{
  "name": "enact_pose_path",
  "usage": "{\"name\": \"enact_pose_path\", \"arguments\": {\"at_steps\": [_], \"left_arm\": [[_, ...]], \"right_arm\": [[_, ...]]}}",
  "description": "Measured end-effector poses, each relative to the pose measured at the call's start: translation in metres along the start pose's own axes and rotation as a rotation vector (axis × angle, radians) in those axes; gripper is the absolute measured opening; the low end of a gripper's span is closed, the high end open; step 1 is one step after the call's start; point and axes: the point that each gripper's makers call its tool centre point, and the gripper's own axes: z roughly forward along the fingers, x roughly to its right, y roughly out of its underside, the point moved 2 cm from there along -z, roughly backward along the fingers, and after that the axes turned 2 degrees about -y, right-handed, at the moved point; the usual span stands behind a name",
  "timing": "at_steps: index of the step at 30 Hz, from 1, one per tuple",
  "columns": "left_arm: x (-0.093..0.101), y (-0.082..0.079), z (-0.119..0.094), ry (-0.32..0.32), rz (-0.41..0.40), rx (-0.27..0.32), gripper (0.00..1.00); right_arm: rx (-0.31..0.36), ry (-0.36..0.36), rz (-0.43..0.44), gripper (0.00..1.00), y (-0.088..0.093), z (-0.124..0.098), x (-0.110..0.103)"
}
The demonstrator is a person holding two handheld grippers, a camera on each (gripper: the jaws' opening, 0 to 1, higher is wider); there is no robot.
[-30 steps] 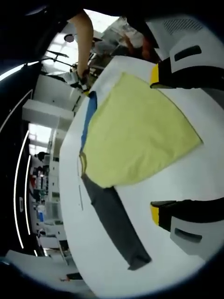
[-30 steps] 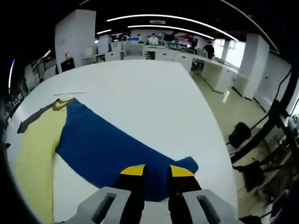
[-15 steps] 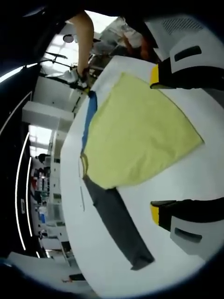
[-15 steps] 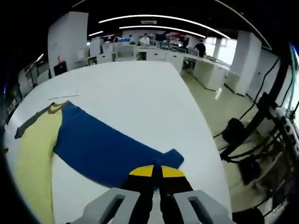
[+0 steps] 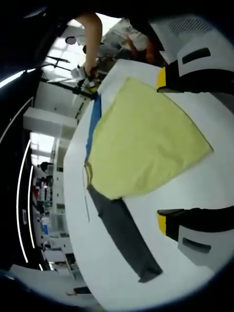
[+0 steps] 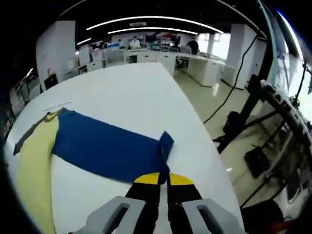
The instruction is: Fold the garment on the visible template until the final outline fits inside the template.
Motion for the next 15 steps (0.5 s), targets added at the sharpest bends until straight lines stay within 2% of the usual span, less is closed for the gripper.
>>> {"name": "enact_pose_path", "arguments": {"at_steps": [3, 8, 12, 15], "left_arm": [[0.001, -0.001, 0.000, 0.001, 0.005, 0.003, 0.96], [0.001, -0.002, 0.000, 0.002, 0.009, 0.005, 0.96], [0.001, -0.002, 0.001, 0.003, 0.013, 0.001, 0.95], [0.001, -0.002, 0.001, -0.001, 0.012, -0.001, 0.95]], "right_arm": [[-0.005, 0.000, 0.025, 0.00, 0.009, -0.012, -0.008], [0.006, -0.020, 0.022, 0.03, 0.013, -0.016, -0.014], [0.031, -0.053, 0.029, 0.15, 0.009, -0.014, -0.017], [0.032, -0.053, 0.005, 0.12, 0.007, -0.011, -0.017]]}}
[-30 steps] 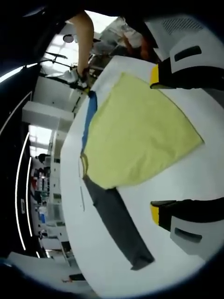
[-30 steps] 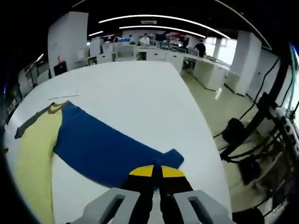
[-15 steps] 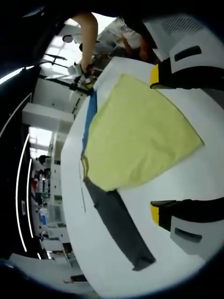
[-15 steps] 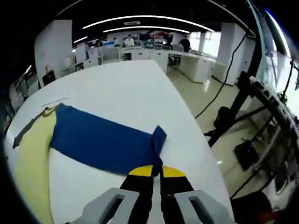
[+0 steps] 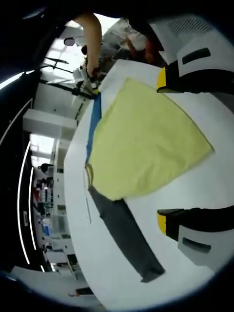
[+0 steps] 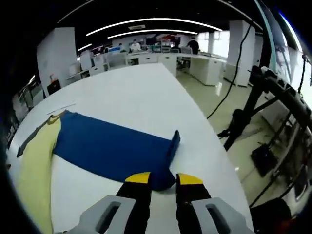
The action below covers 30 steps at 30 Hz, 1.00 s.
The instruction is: Fold the garment on the visible template until the final outline fits inside the template.
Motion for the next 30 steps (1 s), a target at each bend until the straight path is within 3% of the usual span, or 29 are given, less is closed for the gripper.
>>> {"name": "enact_pose_path", "arguments": {"at_steps": [3, 8, 17, 21, 30], "left_arm": [[0.000, 0.000, -0.001, -0.002, 0.000, -0.001, 0.95], [0.000, 0.000, -0.003, -0.009, 0.007, -0.001, 0.94], [0.000, -0.001, -0.005, -0.008, 0.017, 0.008, 0.95], [0.001, -0.001, -0.005, -0.007, 0.033, 0.007, 0.97], [0.000, -0.005, -0.005, -0.005, 0.036, 0.023, 0.99]], "right_arm": [[0.002, 0.001, -0.006, 0.04, -0.002, 0.003, 0.003], [-0.006, 0.022, 0.010, 0.01, -0.003, 0.005, 0.008], [0.018, 0.029, 0.003, 0.00, -0.013, -0.001, 0.005], [0.035, 0.029, 0.008, 0.00, -0.023, 0.010, 0.019], [0.086, 0.002, -0.005, 0.00, -0.041, 0.017, 0.012]]}}
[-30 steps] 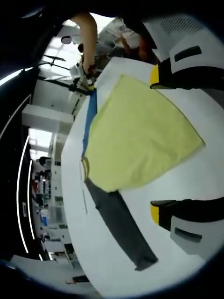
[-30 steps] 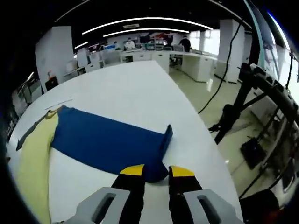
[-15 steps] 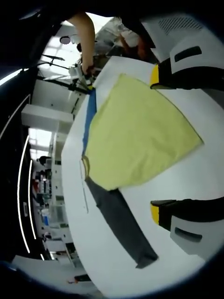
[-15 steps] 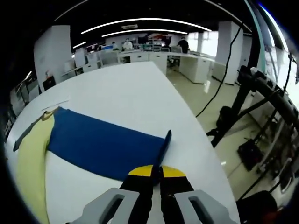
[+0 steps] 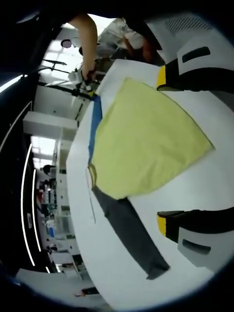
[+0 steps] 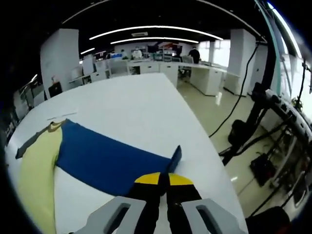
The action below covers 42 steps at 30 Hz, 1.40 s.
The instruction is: Fold the garment on the visible template until the final outline fits inside the template.
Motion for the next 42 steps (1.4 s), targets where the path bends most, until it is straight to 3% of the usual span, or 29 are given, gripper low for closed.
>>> {"name": "enact_pose_path", "arguments": {"at_steps": [15, 30, 42], "left_arm": [[-0.001, -0.001, -0.003, -0.001, -0.002, 0.009, 0.99], [0.001, -0.007, -0.002, 0.010, 0.004, 0.028, 0.99], [0.002, -0.006, -0.005, 0.010, 0.014, 0.026, 0.99]], "right_arm": [[0.057, -0.073, -0.010, 0.00, -0.025, 0.009, -0.025], [0.097, -0.167, 0.005, 0.00, -0.048, 0.014, -0.074], [0.110, -0.215, 0.001, 0.00, -0.055, 0.014, -0.106]]}}
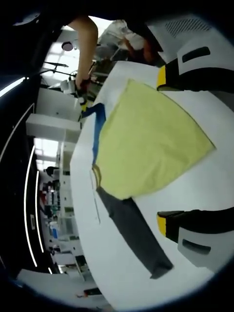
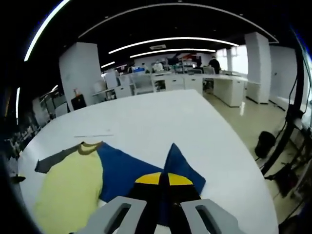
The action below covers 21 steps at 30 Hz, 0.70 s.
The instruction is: Fold the garment on the visible template until the final outline fits inside the template.
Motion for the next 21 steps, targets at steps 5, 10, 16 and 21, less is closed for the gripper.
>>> {"name": "enact_pose_path", "arguments": {"at_steps": [5, 10, 16, 21], "left_arm": [[-0.001, 0.000, -0.001, -0.006, 0.003, 0.002, 0.99], [-0.002, 0.000, -0.002, -0.008, 0.004, 0.003, 0.99], [-0.002, 0.001, -0.004, -0.012, 0.005, 0.004, 0.99], [-0.003, 0.002, -0.004, -0.014, 0.007, 0.001, 0.99]], "right_arm": [[-0.004, -0.015, -0.003, 0.00, 0.000, 0.004, -0.014], [-0.004, -0.041, -0.011, 0.00, -0.002, 0.011, -0.031], [-0.011, -0.077, -0.032, 0.00, -0.004, 0.017, -0.046], [-0.013, -0.104, -0.040, 0.00, -0.004, 0.015, -0.069]]}}
